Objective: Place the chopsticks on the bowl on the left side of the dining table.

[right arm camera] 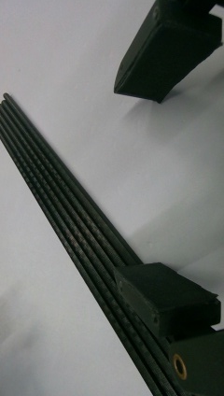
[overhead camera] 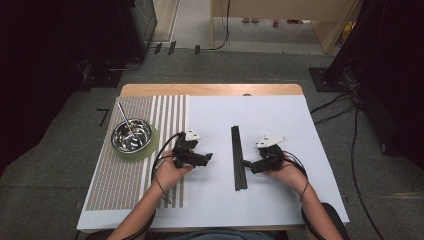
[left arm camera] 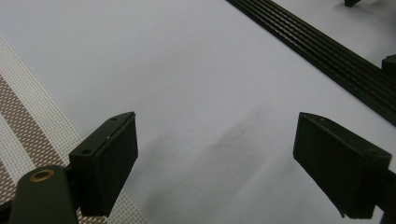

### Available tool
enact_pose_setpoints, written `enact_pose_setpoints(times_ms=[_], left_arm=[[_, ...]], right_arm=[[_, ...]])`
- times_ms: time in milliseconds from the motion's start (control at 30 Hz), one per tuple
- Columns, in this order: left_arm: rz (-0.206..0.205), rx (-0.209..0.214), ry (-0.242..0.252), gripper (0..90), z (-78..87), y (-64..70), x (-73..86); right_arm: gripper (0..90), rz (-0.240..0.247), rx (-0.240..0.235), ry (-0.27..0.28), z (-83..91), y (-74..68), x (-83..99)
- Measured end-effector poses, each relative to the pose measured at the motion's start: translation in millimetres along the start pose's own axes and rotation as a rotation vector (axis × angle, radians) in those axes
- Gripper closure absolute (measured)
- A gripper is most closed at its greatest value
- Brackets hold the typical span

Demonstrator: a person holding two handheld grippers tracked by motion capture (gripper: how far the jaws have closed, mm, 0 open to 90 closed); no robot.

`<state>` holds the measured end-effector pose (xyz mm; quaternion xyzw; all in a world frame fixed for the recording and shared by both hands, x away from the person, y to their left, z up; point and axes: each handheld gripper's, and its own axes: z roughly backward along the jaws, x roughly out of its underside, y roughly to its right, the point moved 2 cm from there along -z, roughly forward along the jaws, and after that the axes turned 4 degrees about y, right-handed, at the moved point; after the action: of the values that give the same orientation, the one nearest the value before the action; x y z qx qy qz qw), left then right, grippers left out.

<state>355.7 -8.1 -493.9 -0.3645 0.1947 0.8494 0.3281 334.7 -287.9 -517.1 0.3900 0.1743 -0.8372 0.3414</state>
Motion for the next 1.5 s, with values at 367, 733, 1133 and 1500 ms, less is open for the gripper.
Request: enact_pose_setpoints(times_ms=[367,733,1133,1500], left_arm=[[-0.014,0.007,0.002,14.3,-1.5,7.9,-1.6],[-0.018,0.014,-0.004,14.3,-3.3,14.7,-2.6],[-0.017,0.026,-0.021,14.3,-6.6,22.7,-3.1],[-0.023,0.035,-0.019,14.3,-9.2,31.5,-3.5]], right_arm=[[10.9,0.000,0.000,0.000,0.0,0.0,0.0],[10.9,0.000,0.000,0.000,0.0,0.0,0.0],[10.9,0.000,0.000,0.000,0.0,0.0,0.0],[10.9,0.000,0.000,0.000,0.0,0.0,0.0]])
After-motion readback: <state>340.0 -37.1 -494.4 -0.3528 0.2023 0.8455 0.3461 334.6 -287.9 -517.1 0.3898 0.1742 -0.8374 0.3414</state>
